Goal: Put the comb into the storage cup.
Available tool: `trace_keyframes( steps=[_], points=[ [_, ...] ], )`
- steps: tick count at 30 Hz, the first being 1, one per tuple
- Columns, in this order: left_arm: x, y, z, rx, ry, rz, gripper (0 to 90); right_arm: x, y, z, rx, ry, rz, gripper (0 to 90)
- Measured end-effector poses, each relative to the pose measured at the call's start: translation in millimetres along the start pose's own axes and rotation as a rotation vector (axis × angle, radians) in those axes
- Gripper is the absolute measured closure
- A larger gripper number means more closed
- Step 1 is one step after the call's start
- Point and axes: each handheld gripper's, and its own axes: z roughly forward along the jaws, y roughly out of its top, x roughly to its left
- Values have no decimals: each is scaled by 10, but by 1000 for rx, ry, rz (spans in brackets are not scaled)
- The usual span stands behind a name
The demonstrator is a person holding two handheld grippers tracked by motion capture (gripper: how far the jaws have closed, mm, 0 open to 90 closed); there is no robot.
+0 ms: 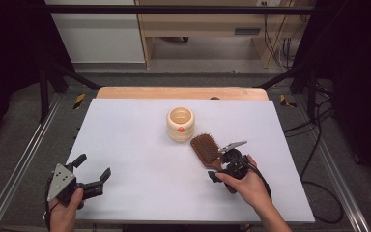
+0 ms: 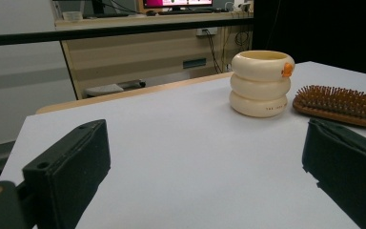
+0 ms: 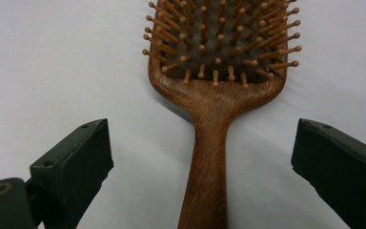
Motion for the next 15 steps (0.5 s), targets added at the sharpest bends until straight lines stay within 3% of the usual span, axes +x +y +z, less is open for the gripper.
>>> trace_keyframes(
  steps=[10,15],
  points=[
    [-16,1,8,1,-1,14,24,-23,26,59,3,-7,16,121],
    [-14,-1,20,5,-4,15,24,-32,27,77,18,-8,25,259]
  ],
)
